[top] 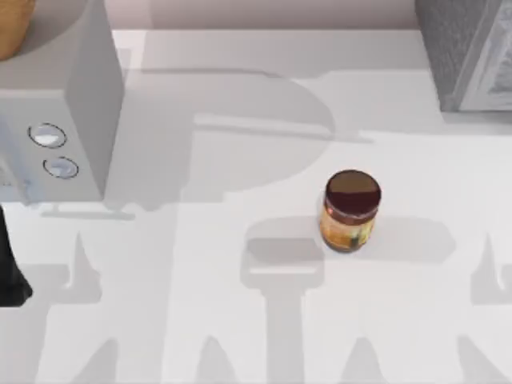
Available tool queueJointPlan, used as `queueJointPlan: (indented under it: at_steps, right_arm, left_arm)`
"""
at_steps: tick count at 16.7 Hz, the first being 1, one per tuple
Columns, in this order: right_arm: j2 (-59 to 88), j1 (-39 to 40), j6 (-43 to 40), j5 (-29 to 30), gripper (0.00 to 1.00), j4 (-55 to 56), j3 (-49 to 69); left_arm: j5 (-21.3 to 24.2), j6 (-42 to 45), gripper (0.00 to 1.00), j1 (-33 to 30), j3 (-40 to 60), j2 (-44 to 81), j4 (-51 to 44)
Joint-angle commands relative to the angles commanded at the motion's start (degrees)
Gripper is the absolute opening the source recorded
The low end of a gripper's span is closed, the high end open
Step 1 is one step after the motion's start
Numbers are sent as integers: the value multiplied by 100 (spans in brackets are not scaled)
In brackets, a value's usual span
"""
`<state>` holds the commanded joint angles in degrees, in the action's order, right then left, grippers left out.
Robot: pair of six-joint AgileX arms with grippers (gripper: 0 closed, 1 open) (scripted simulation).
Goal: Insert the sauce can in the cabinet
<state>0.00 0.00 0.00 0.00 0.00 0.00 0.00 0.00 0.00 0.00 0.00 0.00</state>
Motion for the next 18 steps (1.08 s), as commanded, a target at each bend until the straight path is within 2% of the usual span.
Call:
queueJointPlan:
  at_steps: [4, 7, 12, 18]
  right_arm:
    - [122, 8, 19, -127, 100, -13, 9]
    - [622, 20, 52, -681, 100, -14, 128]
    - [1783, -14, -147, -2073, 100, 158, 718]
    - [3649, -148, -1013, -4205, 100, 604, 1897]
  left_arm:
    - [0, 0, 100, 0, 0, 0, 0]
    - [0, 0, 100, 0, 0, 0, 0]
    - [0, 0, 100, 0, 0, 0, 0]
    - [0, 0, 100, 0, 0, 0, 0]
